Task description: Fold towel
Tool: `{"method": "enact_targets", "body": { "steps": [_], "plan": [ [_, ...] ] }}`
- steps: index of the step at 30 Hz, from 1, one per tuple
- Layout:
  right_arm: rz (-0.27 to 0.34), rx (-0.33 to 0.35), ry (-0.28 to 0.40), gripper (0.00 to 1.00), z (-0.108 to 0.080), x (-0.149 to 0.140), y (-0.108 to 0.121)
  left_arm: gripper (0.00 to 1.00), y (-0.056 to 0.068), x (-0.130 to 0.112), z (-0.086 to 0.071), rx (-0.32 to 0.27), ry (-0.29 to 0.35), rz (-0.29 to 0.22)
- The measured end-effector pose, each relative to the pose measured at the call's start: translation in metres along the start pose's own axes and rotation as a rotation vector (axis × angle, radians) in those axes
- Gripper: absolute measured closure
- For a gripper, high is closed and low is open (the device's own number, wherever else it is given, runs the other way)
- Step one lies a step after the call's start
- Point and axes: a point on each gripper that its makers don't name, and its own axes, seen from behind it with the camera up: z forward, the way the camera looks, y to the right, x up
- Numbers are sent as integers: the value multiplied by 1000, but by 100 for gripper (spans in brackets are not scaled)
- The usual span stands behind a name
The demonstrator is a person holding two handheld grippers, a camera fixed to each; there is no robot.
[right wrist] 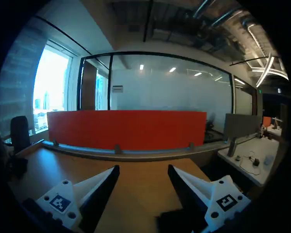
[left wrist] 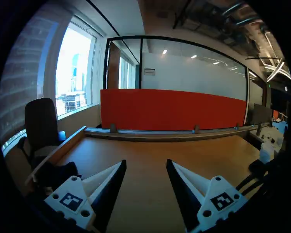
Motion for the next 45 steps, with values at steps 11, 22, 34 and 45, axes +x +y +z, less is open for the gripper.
{"method": "enact_targets", "body": {
  "steps": [11,22,34,45],
  "plan": [
    [16,27,27,4,6,13,-46,25,-2,12,4,-16,38,-4],
    [24,55,28,4,12,18,-67,25,-3,18,7,-20,72,15],
    [15,84,30,4,10,31,-79,25,8,33,5,-13,135,26],
    [-9,85,5,3,11,33,-89,25,-1,24,6,25,157,56]
  ]
}}
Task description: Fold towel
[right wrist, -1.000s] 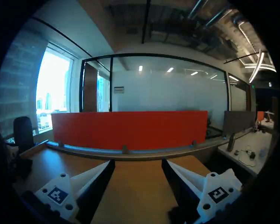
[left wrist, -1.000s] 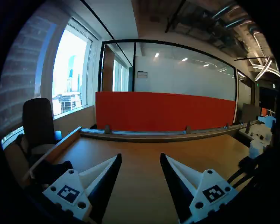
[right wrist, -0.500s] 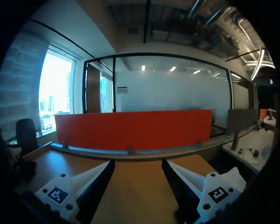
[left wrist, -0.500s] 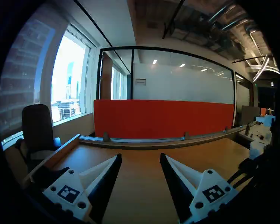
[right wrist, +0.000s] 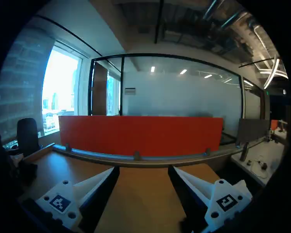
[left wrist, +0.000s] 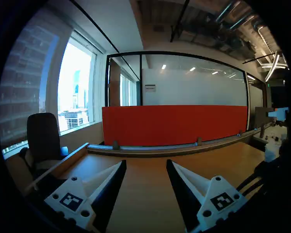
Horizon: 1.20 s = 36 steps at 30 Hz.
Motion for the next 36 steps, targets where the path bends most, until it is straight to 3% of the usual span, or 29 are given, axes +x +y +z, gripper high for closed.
{"method": "enact_targets", "body": {
  "steps": [9,36],
  "plan": [
    [21,-24,-13,3,-2,-7,-4,25,3,-19,-2,-14,10,46],
    [-23,-30,14,4,9,-46,-17,25,-9,-126,7,-1,14,-2]
  ]
}}
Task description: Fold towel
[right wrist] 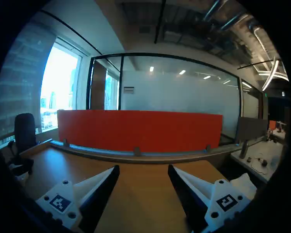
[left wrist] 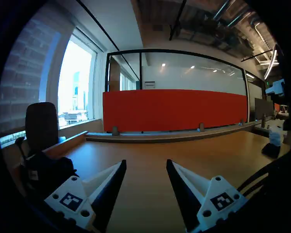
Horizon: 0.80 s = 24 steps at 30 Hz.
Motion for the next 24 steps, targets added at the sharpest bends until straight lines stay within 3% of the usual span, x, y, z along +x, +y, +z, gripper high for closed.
{"method": "enact_targets", "body": {
  "steps": [11,24],
  "plan": [
    [-6,-1,3,4,3,-18,-3,25,-5,-26,4,16,8,1],
    [-8,-5,2,4,1,-28,0,25,-5,-32,2,11,39,-9]
  ]
}}
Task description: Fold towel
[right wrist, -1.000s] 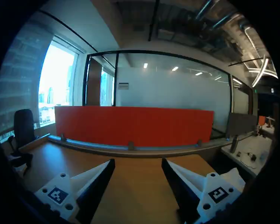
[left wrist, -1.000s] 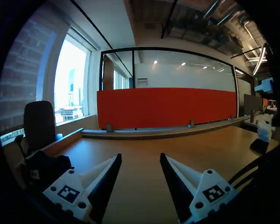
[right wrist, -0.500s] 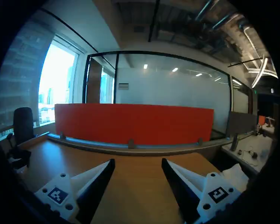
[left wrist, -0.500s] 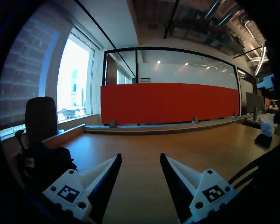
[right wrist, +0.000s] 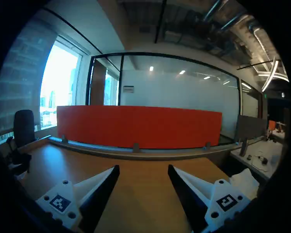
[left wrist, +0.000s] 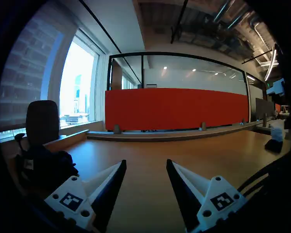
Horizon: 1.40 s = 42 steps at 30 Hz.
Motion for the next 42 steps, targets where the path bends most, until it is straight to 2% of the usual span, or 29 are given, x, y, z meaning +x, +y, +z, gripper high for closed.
{"method": "enact_targets", "body": {
  "steps": [21,42],
  "plan": [
    [-5,10,-13,4,3,-8,-5,25,-2,3,-5,-3,15,-5],
    [22,20,66,4,0,-6,19,25,0,-1,-4,-3,18,-5]
  ]
}}
